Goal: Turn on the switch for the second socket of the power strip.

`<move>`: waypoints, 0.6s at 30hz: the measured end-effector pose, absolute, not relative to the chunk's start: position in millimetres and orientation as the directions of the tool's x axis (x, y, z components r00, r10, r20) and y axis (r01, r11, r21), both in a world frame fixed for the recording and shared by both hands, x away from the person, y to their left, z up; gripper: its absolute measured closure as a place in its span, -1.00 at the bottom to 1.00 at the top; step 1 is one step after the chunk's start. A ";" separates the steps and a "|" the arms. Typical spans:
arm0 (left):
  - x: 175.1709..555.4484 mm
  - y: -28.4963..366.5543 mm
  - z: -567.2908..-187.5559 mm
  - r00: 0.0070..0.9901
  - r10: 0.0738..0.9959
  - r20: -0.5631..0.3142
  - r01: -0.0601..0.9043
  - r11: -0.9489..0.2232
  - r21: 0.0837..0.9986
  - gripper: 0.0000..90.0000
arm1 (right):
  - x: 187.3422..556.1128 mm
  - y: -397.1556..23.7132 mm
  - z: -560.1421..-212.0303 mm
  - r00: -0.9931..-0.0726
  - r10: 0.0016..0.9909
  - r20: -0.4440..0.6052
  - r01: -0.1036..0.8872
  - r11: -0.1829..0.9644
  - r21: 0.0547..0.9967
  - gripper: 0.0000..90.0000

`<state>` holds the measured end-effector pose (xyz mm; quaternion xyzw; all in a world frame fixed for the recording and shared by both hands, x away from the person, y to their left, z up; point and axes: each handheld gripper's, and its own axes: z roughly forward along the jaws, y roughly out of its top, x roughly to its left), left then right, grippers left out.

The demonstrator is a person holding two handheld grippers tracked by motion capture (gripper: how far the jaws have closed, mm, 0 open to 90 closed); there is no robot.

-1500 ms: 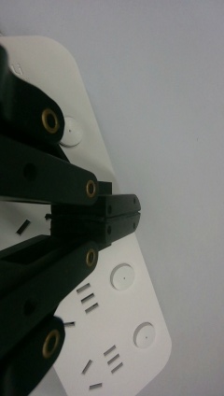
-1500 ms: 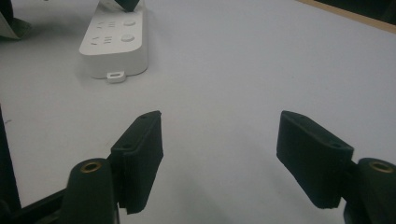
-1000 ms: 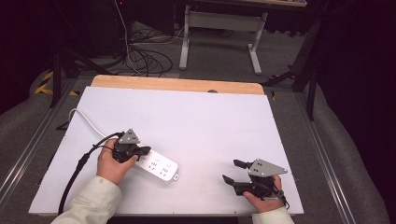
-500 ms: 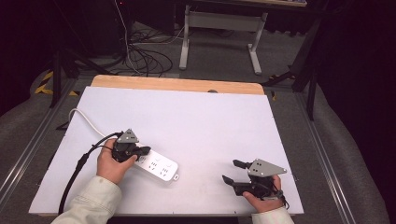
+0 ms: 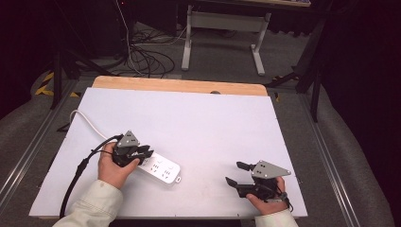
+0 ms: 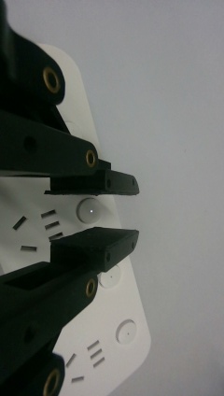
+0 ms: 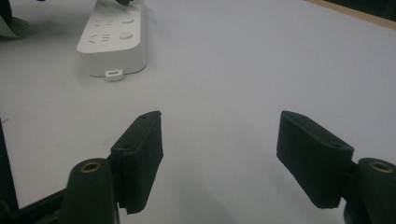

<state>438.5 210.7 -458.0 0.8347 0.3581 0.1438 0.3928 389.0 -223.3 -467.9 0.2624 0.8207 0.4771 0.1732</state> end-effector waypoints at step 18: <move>425.5 216.9 -419.4 0.716 0.697 -0.040 0.455 -0.423 0.784 0.25 | 388.6 -223.2 -468.1 -0.803 0.595 -0.034 0.266 0.409 0.873 -0.28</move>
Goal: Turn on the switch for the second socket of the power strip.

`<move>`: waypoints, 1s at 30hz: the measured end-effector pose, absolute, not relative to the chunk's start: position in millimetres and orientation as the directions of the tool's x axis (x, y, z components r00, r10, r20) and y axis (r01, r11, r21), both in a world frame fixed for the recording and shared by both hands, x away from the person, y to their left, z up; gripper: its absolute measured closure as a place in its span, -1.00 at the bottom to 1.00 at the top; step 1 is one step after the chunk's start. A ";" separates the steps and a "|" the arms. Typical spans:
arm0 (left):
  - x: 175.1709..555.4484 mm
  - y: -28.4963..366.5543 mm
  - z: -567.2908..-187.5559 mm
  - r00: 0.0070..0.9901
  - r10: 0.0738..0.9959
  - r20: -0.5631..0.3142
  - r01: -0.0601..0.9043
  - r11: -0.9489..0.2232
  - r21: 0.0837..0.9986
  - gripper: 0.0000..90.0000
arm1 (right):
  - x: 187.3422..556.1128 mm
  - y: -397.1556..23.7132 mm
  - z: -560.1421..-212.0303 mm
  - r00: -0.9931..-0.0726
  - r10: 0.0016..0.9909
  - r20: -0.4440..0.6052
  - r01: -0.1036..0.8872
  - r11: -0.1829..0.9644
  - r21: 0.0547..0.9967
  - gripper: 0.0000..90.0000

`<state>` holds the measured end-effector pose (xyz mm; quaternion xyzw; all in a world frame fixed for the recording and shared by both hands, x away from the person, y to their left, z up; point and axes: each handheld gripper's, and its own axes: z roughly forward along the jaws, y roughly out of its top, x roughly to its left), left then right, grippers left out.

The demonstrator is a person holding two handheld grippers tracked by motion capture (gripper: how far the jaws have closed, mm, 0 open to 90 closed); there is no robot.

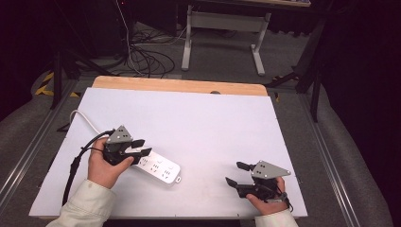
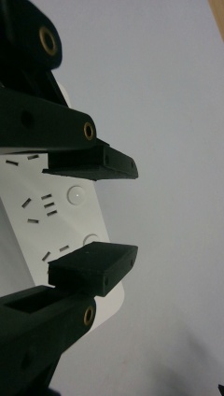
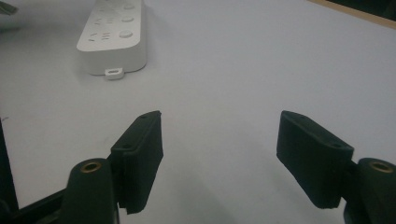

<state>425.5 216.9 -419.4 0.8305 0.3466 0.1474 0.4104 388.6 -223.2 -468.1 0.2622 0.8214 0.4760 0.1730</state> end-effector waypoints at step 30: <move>397.6 228.6 -391.6 0.733 0.680 -0.001 0.351 -0.377 0.857 -0.65 | 387.3 -225.3 -467.7 -0.800 0.599 -0.032 0.264 0.399 0.878 -0.28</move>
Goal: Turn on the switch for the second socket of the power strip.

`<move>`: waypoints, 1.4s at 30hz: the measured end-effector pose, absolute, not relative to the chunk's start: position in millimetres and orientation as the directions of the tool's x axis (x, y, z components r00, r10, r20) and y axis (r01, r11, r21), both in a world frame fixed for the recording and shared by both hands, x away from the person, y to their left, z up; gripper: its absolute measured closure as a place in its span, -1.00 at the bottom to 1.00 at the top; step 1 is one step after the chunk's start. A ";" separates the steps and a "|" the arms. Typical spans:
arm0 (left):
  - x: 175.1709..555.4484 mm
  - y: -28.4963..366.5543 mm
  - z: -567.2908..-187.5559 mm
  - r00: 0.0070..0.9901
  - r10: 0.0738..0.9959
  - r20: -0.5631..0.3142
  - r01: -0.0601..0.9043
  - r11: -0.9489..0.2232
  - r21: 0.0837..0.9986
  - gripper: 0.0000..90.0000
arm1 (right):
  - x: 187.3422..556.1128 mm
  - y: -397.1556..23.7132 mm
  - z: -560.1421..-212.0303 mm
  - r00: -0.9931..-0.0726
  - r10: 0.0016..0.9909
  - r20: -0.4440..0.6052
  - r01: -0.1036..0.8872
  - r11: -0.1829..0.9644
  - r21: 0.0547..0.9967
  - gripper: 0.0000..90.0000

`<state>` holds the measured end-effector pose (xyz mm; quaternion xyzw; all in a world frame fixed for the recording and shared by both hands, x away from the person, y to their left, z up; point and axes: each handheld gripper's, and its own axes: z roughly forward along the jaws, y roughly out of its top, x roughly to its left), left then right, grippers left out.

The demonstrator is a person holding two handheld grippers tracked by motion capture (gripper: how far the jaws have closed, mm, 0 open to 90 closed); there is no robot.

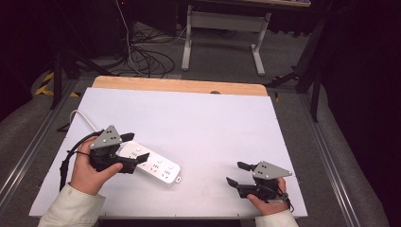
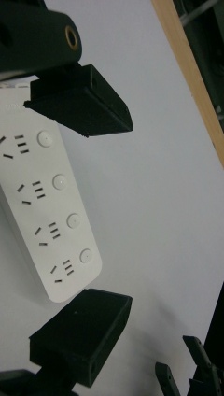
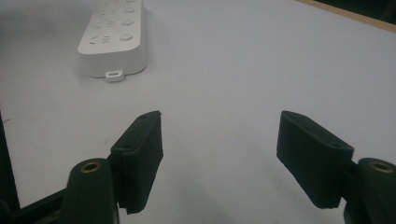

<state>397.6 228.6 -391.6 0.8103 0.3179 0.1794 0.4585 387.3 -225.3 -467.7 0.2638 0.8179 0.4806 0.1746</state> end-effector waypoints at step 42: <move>349.6 322.5 -460.1 0.701 0.713 0.008 0.287 -0.293 0.912 -0.82 | 388.2 -225.5 -468.6 -0.801 0.598 -0.028 0.265 0.397 0.879 -0.28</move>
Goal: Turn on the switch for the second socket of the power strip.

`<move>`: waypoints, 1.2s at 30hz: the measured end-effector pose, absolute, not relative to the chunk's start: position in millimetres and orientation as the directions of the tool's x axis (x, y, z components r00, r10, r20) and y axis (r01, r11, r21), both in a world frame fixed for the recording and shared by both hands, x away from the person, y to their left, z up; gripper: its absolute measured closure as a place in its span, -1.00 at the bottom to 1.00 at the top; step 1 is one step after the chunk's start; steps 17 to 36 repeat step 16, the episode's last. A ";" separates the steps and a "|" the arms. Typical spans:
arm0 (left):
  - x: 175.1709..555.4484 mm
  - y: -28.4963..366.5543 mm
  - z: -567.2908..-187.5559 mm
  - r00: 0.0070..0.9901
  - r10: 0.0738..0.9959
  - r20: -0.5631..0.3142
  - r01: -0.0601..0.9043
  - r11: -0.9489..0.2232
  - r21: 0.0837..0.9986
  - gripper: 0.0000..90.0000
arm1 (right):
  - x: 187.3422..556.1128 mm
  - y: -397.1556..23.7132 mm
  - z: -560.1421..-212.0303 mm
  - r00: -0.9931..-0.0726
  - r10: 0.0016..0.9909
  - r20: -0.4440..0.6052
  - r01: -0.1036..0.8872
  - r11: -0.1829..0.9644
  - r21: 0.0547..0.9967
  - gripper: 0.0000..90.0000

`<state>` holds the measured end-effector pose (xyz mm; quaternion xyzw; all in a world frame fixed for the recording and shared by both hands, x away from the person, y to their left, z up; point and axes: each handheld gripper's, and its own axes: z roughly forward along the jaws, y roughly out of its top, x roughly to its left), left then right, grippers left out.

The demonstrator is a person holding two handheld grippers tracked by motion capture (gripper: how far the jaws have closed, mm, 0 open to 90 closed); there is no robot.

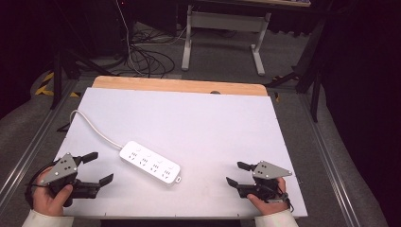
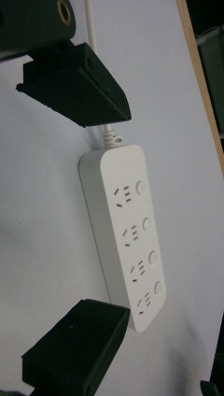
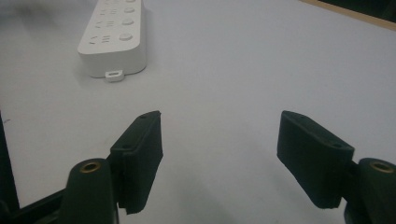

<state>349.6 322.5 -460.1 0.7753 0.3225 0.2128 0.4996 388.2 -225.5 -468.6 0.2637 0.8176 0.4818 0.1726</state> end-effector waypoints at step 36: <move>343.6 338.1 -490.9 0.663 0.743 -0.093 0.378 -0.225 0.898 -0.82 | 389.6 -227.2 -469.9 -0.798 0.603 -0.027 0.270 0.397 0.877 -0.29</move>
